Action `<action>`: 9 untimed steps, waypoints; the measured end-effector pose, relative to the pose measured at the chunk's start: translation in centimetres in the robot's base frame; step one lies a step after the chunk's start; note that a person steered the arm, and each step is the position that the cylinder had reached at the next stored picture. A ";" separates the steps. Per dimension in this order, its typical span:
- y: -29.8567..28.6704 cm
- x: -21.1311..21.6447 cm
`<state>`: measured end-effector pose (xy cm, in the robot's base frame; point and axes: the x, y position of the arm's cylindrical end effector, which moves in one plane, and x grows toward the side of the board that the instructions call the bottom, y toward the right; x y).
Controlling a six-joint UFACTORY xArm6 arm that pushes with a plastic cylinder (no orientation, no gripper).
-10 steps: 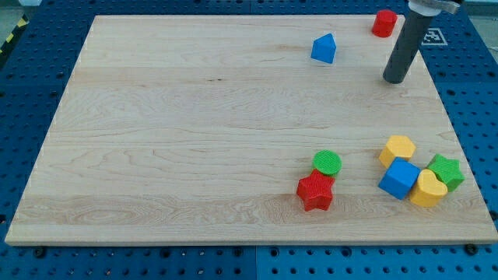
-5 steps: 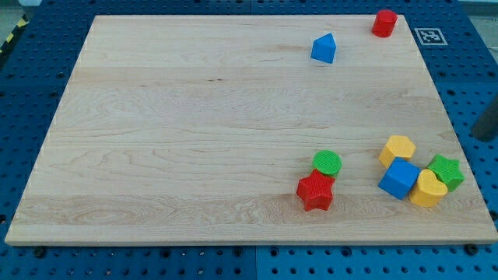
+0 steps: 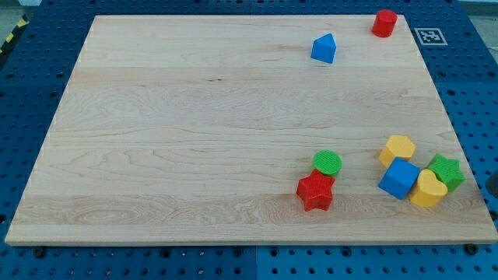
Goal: Push the red star to the right side of the green circle
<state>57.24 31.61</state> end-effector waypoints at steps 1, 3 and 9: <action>-1.6 3.0; -3.8 3.0; -16.8 -2.3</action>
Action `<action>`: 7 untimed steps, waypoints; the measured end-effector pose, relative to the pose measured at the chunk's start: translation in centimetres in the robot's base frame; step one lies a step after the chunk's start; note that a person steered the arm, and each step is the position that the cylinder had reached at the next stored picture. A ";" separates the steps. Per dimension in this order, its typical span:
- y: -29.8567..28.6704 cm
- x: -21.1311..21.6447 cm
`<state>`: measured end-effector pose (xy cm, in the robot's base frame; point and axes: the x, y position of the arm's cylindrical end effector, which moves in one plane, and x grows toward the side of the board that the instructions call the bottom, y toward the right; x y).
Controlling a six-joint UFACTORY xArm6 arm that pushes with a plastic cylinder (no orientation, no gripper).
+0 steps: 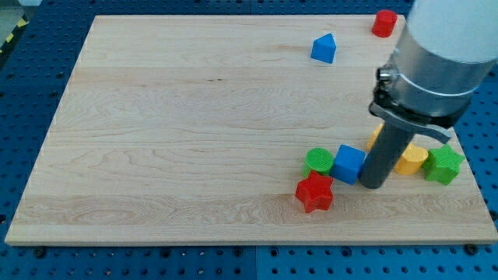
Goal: Push the red star to the right side of the green circle
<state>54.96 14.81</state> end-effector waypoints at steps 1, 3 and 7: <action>-0.1 2.1; -0.6 4.4; -14.8 1.2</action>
